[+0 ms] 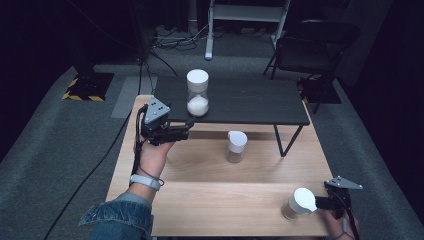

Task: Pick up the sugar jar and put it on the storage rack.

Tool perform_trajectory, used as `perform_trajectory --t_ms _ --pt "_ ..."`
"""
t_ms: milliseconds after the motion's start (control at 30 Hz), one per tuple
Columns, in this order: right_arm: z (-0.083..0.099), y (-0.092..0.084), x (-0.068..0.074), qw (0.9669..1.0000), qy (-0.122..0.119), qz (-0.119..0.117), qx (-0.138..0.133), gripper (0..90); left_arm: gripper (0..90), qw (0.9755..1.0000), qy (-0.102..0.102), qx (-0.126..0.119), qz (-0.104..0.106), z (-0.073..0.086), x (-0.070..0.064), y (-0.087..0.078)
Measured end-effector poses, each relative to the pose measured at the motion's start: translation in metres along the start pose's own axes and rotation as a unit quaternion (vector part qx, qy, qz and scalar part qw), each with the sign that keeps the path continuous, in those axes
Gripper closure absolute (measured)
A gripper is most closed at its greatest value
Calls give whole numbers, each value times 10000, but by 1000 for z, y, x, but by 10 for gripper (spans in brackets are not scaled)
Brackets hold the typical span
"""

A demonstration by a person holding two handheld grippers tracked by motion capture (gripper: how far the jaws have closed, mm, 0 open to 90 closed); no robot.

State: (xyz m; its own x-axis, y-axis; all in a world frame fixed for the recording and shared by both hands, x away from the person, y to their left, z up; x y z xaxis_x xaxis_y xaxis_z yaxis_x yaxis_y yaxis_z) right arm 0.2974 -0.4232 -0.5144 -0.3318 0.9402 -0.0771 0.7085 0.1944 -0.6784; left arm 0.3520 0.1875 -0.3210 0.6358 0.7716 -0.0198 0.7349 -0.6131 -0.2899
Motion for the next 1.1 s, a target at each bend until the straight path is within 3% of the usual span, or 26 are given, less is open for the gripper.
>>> perform_trajectory --t_ms 767,1100 --pt "0 0 0 10000 -2 0 -2 56 107 9992 -217 338 59 59 0 -4" --pt "0 0 0 10000 1 1 -2 56 108 9977 -461 494 99 88 1 -5"
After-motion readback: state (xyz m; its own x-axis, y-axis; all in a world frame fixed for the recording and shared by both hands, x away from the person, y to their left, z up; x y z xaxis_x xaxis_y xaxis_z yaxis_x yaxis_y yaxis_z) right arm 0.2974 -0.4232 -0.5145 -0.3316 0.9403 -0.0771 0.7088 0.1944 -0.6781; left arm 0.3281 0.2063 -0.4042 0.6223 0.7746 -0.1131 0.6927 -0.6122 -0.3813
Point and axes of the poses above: each handheld gripper's, and its own axes: y roughly forward along the jaws, z roughly out of its underside, x roughly to its left, the point moved 9 cm from there along y, roughly forward along the jaws, and after that the axes turned 5 degrees about z, right-handed, at the moved point
